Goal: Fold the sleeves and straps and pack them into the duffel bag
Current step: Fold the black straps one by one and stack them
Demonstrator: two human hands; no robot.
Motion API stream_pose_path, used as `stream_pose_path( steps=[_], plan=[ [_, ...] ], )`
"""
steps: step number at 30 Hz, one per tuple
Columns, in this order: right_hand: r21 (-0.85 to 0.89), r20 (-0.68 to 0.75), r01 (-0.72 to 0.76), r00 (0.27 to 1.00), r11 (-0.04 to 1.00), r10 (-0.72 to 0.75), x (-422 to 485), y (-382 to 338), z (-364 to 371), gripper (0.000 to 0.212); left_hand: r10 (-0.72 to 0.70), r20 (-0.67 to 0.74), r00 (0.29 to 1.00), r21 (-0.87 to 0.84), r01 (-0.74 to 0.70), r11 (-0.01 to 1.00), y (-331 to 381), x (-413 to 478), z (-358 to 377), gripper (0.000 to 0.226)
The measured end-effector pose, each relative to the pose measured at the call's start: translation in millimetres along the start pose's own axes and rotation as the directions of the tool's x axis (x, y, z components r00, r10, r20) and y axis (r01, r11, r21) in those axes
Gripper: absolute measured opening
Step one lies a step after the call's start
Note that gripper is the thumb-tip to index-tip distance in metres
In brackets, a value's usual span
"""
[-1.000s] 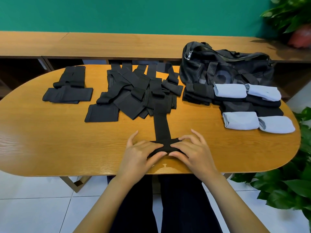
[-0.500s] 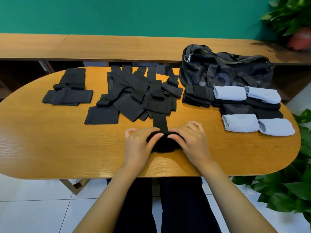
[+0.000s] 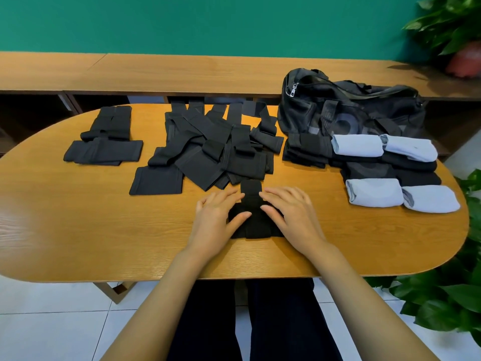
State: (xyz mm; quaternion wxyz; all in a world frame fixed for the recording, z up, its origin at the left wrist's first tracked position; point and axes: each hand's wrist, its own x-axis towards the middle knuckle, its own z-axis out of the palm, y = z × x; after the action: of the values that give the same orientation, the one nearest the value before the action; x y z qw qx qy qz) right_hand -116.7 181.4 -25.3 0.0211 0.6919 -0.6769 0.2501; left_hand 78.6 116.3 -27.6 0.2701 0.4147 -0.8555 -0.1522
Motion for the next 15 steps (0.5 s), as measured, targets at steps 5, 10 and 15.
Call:
stream_pose_path(
  steps=[5,10,15],
  plan=[
    [-0.044,0.297,0.031,0.955,0.999,-0.017,-23,4,-2,0.074,0.1,0.259,0.961,-0.041,-0.092,0.995,-4,-12,-5,0.079],
    [-0.021,0.332,0.089,0.94,0.996,-0.077,-36,3,-3,0.074,0.139,0.269,0.953,-0.009,-0.142,0.99,-7,-28,-2,0.08],
    [0.006,0.251,0.146,0.958,0.989,-0.143,-43,0,-6,0.077,0.196,0.198,0.96,0.009,-0.202,0.979,-10,-40,-5,0.07]
  ],
)
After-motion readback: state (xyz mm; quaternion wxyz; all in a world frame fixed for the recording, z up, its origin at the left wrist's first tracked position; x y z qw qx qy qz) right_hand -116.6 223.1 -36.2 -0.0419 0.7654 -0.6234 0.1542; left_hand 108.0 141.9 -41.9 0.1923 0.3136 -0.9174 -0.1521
